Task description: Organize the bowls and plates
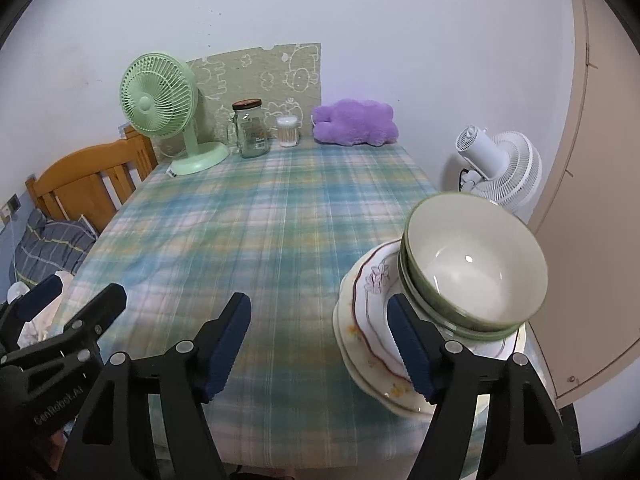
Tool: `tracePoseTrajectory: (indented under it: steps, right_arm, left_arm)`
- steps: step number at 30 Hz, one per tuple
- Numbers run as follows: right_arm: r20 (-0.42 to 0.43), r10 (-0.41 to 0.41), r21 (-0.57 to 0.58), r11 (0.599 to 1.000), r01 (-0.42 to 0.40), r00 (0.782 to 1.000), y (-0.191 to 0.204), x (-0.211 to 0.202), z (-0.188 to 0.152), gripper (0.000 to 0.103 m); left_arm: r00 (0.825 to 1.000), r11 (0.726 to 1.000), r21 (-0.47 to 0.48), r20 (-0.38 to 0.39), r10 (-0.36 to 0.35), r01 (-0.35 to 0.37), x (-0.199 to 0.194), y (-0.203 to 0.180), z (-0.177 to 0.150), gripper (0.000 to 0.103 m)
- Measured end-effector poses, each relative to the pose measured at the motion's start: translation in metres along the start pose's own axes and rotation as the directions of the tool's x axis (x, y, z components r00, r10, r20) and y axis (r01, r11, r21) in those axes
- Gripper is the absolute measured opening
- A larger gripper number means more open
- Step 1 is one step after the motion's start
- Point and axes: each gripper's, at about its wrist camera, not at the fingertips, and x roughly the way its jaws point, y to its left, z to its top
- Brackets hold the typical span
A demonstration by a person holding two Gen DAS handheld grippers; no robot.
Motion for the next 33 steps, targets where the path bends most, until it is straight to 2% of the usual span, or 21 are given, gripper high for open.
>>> tracePoseTrajectory:
  steps: [9, 17, 33]
  right_arm:
    - [0.012, 0.024, -0.018, 1.000, -0.024, 1.000, 0.004, -0.008, -0.020, 0.074]
    - [0.030, 0.022, 0.002, 1.000, -0.022, 0.999, 0.000, -0.013, -0.026, 0.074]
    - [0.029, 0.002, -0.005, 1.000, -0.002, 1.000, 0.003, -0.015, -0.033, 0.074]
  left_arm:
    - [1.000, 0.999, -0.035, 0.002, 0.000, 0.000, -0.009, 0.000, -0.022, 0.095]
    - [1.000, 0.999, -0.028, 0.024, -0.014, 0.014, -0.015, -0.002, -0.023, 0.095]
    - [1.000, 0.999, -0.035, 0.020, -0.009, 0.010, -0.018, -0.002, -0.029, 0.096]
